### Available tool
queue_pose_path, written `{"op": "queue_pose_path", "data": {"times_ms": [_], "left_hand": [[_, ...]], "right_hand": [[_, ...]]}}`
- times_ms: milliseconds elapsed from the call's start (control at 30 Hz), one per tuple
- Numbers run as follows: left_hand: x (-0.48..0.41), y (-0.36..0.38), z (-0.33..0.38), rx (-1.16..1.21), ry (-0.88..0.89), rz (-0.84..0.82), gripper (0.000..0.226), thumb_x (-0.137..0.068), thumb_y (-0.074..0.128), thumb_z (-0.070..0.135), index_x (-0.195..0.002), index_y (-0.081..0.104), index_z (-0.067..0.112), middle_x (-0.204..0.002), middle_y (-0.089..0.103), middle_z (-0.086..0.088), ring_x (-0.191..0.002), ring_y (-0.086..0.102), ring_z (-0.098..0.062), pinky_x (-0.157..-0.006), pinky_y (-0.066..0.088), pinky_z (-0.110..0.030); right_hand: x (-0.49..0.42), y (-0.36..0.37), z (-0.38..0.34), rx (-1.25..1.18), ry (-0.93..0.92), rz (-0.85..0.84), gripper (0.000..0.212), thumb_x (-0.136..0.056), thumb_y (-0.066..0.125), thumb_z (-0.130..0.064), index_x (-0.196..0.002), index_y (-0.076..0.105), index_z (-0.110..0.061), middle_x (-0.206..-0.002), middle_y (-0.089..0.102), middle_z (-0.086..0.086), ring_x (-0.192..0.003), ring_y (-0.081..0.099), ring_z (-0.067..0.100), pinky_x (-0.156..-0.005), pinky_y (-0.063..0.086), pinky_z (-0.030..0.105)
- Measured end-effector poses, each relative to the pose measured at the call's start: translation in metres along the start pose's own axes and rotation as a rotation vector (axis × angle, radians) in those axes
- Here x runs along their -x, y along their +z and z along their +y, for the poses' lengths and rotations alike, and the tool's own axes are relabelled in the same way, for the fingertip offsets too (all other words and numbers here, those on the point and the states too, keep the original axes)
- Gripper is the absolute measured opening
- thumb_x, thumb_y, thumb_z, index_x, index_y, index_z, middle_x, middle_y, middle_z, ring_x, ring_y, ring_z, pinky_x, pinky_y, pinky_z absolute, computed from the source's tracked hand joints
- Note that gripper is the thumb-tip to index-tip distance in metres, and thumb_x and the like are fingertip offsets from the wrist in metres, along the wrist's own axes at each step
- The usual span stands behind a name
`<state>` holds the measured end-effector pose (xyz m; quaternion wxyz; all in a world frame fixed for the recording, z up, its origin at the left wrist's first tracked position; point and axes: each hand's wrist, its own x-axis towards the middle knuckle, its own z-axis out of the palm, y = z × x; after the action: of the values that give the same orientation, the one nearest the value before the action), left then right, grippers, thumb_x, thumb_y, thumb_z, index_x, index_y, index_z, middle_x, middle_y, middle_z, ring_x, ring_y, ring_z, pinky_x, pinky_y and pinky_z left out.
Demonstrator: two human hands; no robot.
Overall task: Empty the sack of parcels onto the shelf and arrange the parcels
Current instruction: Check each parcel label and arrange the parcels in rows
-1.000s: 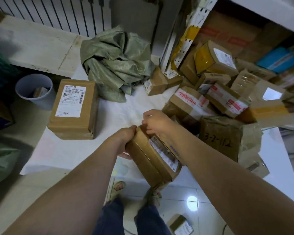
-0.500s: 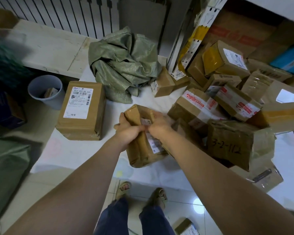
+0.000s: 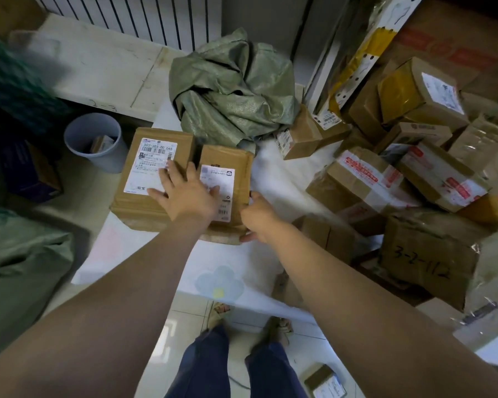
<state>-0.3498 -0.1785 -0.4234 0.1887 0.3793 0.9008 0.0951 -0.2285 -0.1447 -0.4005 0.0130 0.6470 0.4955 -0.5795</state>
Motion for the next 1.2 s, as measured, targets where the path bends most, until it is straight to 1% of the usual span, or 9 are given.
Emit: {"op": "queue_pose_path", "data": {"times_ms": [167,333,500,567,667,767,833,933,1200], "left_hand": [[0.004,-0.001,-0.018,-0.048,0.067,0.048,0.061,-0.093,0.051,0.039,-0.148,0.031,0.022,-0.162,0.008,-0.003,-0.150,-0.002,-0.026,-0.116,-0.002,-0.062],[0.012,0.001,-0.010,-0.161,0.031,0.067,0.075,-0.081,0.061,0.019,-0.148,0.028,0.019,-0.162,0.006,-0.003,-0.150,-0.004,-0.027,-0.116,-0.004,-0.062],[0.032,0.017,0.027,-0.152,0.204,0.165,0.070,-0.082,0.059,0.020,-0.147,0.033,0.015,-0.159,0.018,-0.010,-0.149,0.004,-0.029,-0.117,-0.008,-0.051],[0.043,0.025,0.046,-0.024,0.335,0.183,0.059,-0.079,0.058,0.012,-0.137,0.047,0.014,-0.147,0.040,-0.012,-0.142,0.027,-0.031,-0.118,0.010,-0.043],[0.062,0.038,0.071,0.188,0.424,-0.030,0.042,-0.086,0.052,0.008,-0.126,0.060,0.020,-0.122,0.063,-0.008,-0.114,0.057,-0.031,-0.093,0.044,-0.038],[0.083,0.053,0.091,0.102,0.231,-0.488,0.035,-0.098,0.046,0.025,-0.128,0.057,0.010,-0.126,0.063,-0.013,-0.115,0.059,-0.033,-0.090,0.049,-0.036],[0.092,0.057,0.096,0.175,0.043,-0.723,0.055,-0.102,0.039,0.044,-0.129,0.055,0.000,-0.131,0.058,-0.020,-0.120,0.055,-0.035,-0.097,0.047,-0.036],[0.082,0.046,0.104,0.200,-0.020,-0.532,0.076,-0.097,0.027,0.063,-0.124,0.059,0.000,-0.128,0.059,-0.022,-0.117,0.056,-0.037,-0.098,0.047,-0.040],[0.052,-0.007,0.127,0.537,-0.149,-0.071,0.069,-0.101,0.019,0.056,-0.112,0.065,0.005,-0.115,0.064,-0.020,-0.109,0.058,-0.039,-0.087,0.043,-0.039]], "right_hand": [[-0.009,0.006,-0.003,-0.024,-0.083,0.011,0.032,-0.093,0.046,-0.016,-0.121,0.048,-0.031,-0.122,0.063,0.007,-0.099,0.067,0.034,-0.070,0.061,0.053],[-0.007,-0.012,0.009,-0.145,-0.012,-0.134,0.063,-0.100,0.054,-0.019,-0.154,0.021,-0.023,-0.128,0.056,0.006,-0.110,0.063,0.028,-0.081,0.059,0.040],[-0.008,-0.043,0.035,0.225,-0.114,0.309,0.051,-0.098,0.052,-0.029,-0.146,0.036,-0.017,-0.148,0.041,0.010,-0.133,0.042,0.029,-0.107,0.041,0.039],[0.001,-0.063,0.057,0.437,-0.001,0.508,0.066,-0.093,0.056,-0.042,-0.147,0.030,-0.015,-0.151,0.030,0.013,-0.138,0.029,0.033,-0.108,0.035,0.046],[0.015,-0.077,0.088,0.582,0.224,0.427,0.106,-0.078,0.059,-0.069,-0.152,0.000,-0.019,-0.158,0.003,0.017,-0.141,0.012,0.046,-0.110,0.026,0.062],[0.016,-0.076,0.106,0.520,0.245,0.356,0.116,-0.076,0.056,-0.074,-0.150,-0.015,-0.021,-0.159,-0.013,0.016,-0.139,0.013,0.052,-0.108,0.029,0.063],[0.014,-0.080,0.100,0.435,0.271,0.428,0.111,-0.078,0.054,-0.073,-0.151,-0.010,-0.020,-0.158,-0.003,0.018,-0.136,0.020,0.049,-0.105,0.034,0.058],[0.010,-0.096,0.086,0.209,0.211,0.593,0.090,-0.086,0.041,-0.071,-0.152,-0.001,-0.027,-0.152,0.024,0.021,-0.135,0.030,0.044,-0.106,0.034,0.057],[0.017,-0.127,0.042,-0.491,-0.207,0.685,0.052,-0.103,0.027,-0.050,-0.133,0.054,-0.018,-0.133,0.057,0.010,-0.123,0.053,0.029,-0.109,0.039,0.044]]}}
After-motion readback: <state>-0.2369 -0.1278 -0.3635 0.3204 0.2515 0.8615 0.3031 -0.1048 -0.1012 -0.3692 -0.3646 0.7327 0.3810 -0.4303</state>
